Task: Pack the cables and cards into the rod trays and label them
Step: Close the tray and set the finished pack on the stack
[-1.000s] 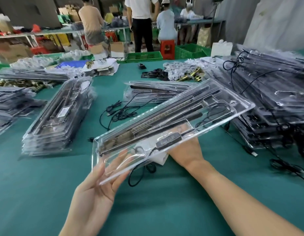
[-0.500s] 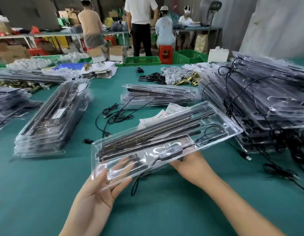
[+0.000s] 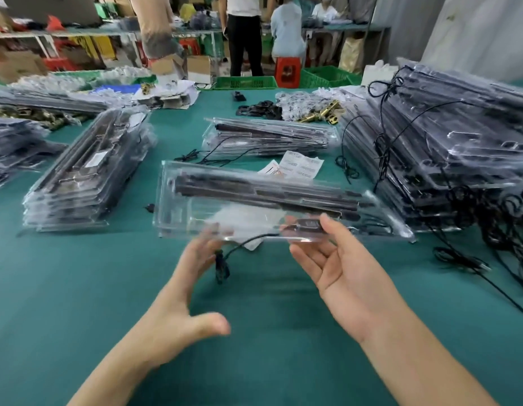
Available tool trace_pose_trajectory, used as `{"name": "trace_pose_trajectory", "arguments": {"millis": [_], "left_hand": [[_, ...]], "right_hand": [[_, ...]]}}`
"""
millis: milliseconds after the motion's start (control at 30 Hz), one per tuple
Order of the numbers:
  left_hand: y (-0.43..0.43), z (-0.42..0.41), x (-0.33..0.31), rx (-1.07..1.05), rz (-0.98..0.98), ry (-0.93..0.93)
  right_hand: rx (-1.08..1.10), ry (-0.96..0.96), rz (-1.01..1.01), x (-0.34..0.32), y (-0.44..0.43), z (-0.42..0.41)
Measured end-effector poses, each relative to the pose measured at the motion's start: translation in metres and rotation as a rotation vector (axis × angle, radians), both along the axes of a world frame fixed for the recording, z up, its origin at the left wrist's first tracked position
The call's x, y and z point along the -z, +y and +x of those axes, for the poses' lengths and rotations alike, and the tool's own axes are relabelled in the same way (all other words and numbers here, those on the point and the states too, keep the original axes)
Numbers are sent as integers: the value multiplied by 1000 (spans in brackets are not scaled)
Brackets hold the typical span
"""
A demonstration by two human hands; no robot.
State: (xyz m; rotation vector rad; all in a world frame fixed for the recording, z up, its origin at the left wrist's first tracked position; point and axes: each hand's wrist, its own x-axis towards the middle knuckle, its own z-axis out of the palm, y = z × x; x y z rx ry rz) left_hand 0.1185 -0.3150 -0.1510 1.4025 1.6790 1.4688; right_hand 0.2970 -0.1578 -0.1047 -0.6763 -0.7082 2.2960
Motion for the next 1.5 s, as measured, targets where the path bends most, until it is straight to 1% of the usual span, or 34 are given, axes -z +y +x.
{"name": "trace_pose_trajectory", "arguments": {"millis": [33, 100, 133, 167, 267, 333, 400, 500, 567, 633, 767, 833, 933, 967, 1033, 1067, 1100, 1167, 1200, 1267, 1300, 1333, 1400, 1433, 1500], "left_hand": [[-2, 6, 4, 29, -65, 195], [-2, 9, 15, -50, -64, 535], [3, 11, 12, -103, -29, 628], [5, 12, 7, -146, -12, 642], [-2, 1, -7, -266, 36, 587], [-19, -9, -19, -271, 41, 512], [-34, -18, -32, -208, -12, 504], [-45, -21, -39, -52, -182, 665], [-49, -12, -35, 62, -274, 697], [-53, -4, -30, 138, -326, 656], [-57, -3, -30, 115, -297, 523], [-53, 0, -30, 131, -300, 525], [-48, 8, -32, 193, -315, 541], [-48, 10, -34, 206, -316, 520], [-50, 14, -39, 229, -296, 418], [-51, 17, -41, 233, -277, 363], [-53, 20, -42, 226, -258, 323], [-53, 27, -41, 176, -222, 287], [-52, 32, -40, 140, -201, 278], [-49, 41, -38, 71, -150, 243], [-47, 46, -37, 39, -117, 206], [-45, 49, -36, 9, -81, 154], [-40, 50, -34, -25, -20, 21], [-37, 49, -33, -31, 6, -44], [-32, 43, -35, -7, 54, -199]], "right_hand": [[2, 13, 10, -6, -2, -1], [13, 42, 25, -17, -3, -5], [26, 56, 23, -22, -2, -5], [40, 71, 19, -28, -1, -5], [75, 90, 18, -41, 2, -3], [78, 67, 46, -43, 2, -1], [90, 12, 69, -38, -2, 1], [131, -80, 68, -20, -14, 0], [144, -118, 27, -6, -21, -1], [145, -144, -12, 6, -27, -1], [140, -221, -66, 24, -28, 6], [105, -232, -88, 30, -27, 11], [-10, -245, -107, 31, -26, 19], [-58, -248, -128, 29, -25, 22], [-188, -254, -154, 25, -24, 33], [-277, -283, -119, 23, -24, 40], [-372, -349, -33, 23, -24, 47], [-499, -525, 255, 25, -27, 60], [-499, -618, 452, 25, -30, 64], [-387, -797, 906, 27, -35, 65], [-337, -834, 1118, 28, -37, 62], [-321, -830, 1291, 31, -39, 58], [-315, -792, 1520, 36, -45, 45], [-296, -771, 1583, 38, -48, 38], [-196, -728, 1617, 40, -50, 28]]}}
